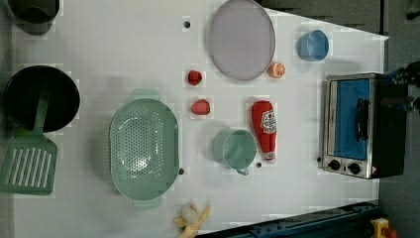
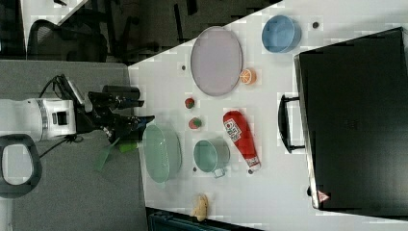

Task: Pick Ketchup from the table and place it in strainer.

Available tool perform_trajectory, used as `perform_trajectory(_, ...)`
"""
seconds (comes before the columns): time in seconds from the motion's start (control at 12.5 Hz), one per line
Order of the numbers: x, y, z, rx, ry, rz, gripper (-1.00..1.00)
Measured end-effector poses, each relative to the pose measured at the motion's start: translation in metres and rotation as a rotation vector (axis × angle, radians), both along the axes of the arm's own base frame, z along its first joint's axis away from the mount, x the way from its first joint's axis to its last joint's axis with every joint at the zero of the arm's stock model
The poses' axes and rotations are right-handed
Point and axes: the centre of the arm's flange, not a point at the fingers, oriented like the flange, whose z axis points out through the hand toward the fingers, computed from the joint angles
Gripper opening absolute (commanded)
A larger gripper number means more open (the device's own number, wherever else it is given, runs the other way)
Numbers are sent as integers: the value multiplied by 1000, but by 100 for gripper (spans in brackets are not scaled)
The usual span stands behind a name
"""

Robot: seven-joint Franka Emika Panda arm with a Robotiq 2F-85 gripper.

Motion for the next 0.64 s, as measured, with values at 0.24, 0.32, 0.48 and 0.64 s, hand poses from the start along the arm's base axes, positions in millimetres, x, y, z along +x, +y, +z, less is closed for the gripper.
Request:
perform_trajectory(0.24, -66, -11, 12, -7, 99, 25, 99)
perform_trajectory(0.32, -76, -15, 31, -6, 65, 22, 100)
perform_trajectory(0.48, -87, -19, 59, -21, 3, 50, 100)
perform_trajectory(0.64, -85, -19, 56, -22, 12, 77, 100)
